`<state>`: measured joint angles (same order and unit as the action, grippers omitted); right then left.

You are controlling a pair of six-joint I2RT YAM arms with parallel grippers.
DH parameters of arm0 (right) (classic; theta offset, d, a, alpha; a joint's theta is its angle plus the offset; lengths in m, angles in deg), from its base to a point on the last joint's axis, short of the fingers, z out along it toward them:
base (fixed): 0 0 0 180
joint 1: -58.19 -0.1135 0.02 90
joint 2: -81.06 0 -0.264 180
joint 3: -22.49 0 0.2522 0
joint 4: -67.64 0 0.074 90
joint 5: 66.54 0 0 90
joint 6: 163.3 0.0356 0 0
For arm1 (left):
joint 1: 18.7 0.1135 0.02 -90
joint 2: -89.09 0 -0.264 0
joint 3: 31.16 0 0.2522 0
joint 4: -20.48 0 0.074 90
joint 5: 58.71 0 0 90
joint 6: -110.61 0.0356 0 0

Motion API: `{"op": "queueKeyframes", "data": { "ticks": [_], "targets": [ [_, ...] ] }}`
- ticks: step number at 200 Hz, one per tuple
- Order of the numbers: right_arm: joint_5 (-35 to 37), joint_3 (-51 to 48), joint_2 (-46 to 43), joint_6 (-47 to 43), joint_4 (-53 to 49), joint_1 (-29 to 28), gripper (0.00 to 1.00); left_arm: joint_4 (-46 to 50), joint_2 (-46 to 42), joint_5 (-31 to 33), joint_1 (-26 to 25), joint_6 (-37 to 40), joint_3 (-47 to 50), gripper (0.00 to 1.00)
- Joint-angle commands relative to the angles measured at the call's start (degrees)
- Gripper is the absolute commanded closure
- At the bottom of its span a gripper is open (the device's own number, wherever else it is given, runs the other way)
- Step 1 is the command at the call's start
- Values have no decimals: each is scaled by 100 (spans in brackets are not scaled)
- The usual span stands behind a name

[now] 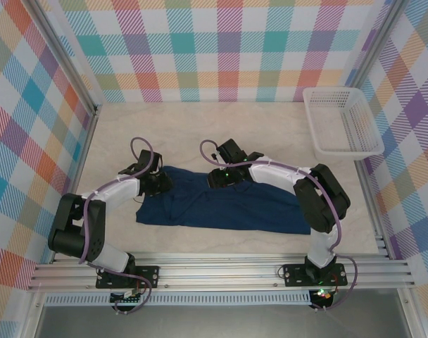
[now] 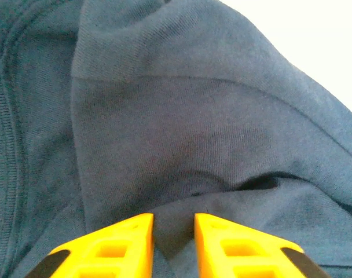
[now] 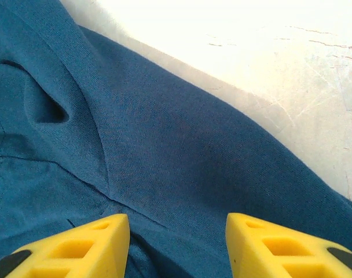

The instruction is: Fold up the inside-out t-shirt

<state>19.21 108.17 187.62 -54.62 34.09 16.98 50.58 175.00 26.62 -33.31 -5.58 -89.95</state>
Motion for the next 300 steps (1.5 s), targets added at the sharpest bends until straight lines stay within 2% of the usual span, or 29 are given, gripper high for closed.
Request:
{"op": "queueKeyframes", "data": {
  "ticks": [1, 38, 61, 90, 138, 182, 207, 229, 247, 264, 281, 300],
  "targets": [
    [12, -55, -81, 49, -105, 41, 53, 6, 63, -121, -51, -4, 34, 81],
    [51, -64, -130, 46, -126, 50, 53, 62, -151, -114, -101, 4, 4, 93],
    [138, -64, -233, -23, -212, 112, 53, 145, -468, -218, -228, 53, -5, 94],
    [251, -138, -517, -148, -317, 358, 53, 335, -979, -518, -644, -5, 8, 94],
    [363, -231, -742, -319, -490, 673, 52, 428, -1699, -1031, -1180, -502, 189, 94],
    [346, -312, -851, -356, -575, 746, 52, 3, -1746, -1622, -1461, -1063, 306, 94],
    [-206, -668, -1092, -282, -237, 746, 52, -246, -1632, -1628, -1679, -1202, 303, 94],
    [-43, -843, -1262, -256, -265, 755, 52, -215, -1397, -1614, -1820, -1178, 301, 93],
    [3, -929, -1340, -251, -291, 762, 52, -88, -1169, -1700, -1870, -1050, 249, 89],
    [-261, -1118, -1419, -143, -122, 755, 52, 464, -1029, -1792, -1868, -705, 70, 71],
    [-644, -1455, -1576, 7, 271, 755, 52, 971, -1086, -1543, -1870, -274, -154, 60],
    [-1061, -1809, -1786, 89, 742, 652, 52, 1289, -1426, -1043, -1833, -81, -213, 54]
  ]
}}
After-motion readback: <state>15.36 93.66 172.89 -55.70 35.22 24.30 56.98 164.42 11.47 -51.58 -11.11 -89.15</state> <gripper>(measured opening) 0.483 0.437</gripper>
